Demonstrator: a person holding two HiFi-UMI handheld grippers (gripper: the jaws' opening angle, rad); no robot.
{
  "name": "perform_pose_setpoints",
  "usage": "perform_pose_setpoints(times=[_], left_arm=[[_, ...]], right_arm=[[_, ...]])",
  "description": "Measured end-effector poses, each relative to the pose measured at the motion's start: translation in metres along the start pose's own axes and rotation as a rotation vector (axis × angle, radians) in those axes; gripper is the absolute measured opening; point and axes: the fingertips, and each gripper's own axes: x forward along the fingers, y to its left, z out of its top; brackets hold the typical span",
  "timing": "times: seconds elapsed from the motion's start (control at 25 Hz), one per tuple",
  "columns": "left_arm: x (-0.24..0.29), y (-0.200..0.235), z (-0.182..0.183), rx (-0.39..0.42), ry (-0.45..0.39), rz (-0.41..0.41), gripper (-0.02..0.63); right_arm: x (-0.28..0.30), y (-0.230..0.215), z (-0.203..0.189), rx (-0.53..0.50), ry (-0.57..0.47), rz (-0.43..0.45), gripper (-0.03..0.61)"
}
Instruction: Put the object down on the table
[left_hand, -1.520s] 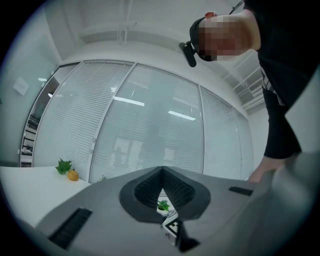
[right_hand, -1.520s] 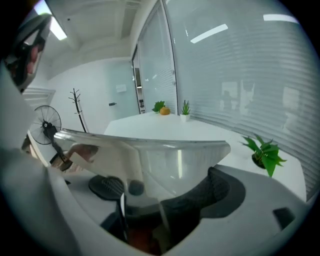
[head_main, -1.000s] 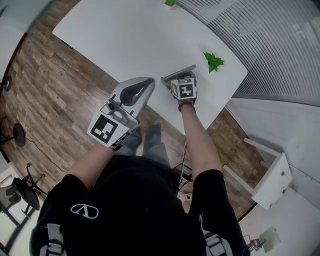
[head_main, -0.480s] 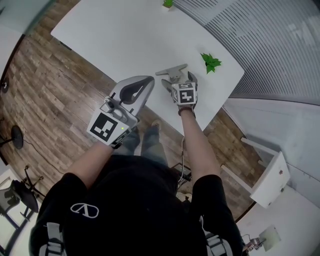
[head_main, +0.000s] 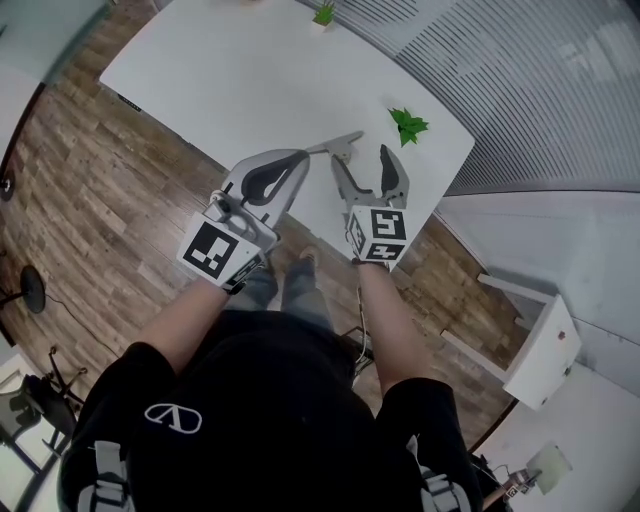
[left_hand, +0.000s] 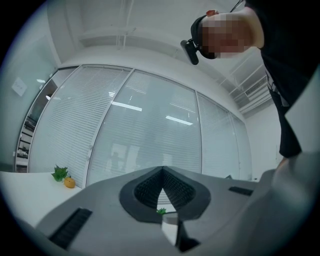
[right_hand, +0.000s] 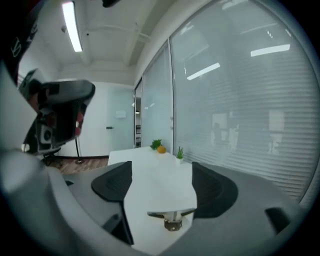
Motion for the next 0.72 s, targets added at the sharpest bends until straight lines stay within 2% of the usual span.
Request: perform_pose_setpoints(times=[0.08, 0.16, 0.32, 0.48, 0.6, 0.64, 0.72], left_arm=[[0.0, -0.005, 0.006, 0.002, -0.009, -0.011, 0.005], [-0.002, -0.01, 0.012, 0.003, -0.017, -0.019, 0.005], [-0.008, -0.019, 0.022, 0.011, -0.029, -0.036, 0.005], [-0.014, -0.028, 0.031, 0.012, -0.036, -0.051, 0.005], [-0.023, -0.033, 0.039, 0.018, -0.04, -0.056, 0.005], [-0.026, -0.035, 0.042, 0.022, -0.042, -0.059, 0.005], [-0.032, -0.039, 0.047, 0.025, -0.047, -0.068, 0.005]], right_arm=[[-0.026, 0.006, 0.032, -0.009, -0.086, -0.012, 0.333], [-0.05, 0.014, 0.057, -0.015, -0.153, -0.016, 0.3], [-0.092, 0.021, 0.096, -0.041, -0.256, -0.047, 0.199], [-0.119, 0.026, 0.114, -0.03, -0.3, -0.064, 0.146], [-0.137, 0.034, 0.122, -0.035, -0.321, -0.071, 0.07], [-0.142, 0.037, 0.124, -0.037, -0.327, -0.072, 0.023], [-0.151, 0.045, 0.128, -0.04, -0.337, -0.071, 0.009]])
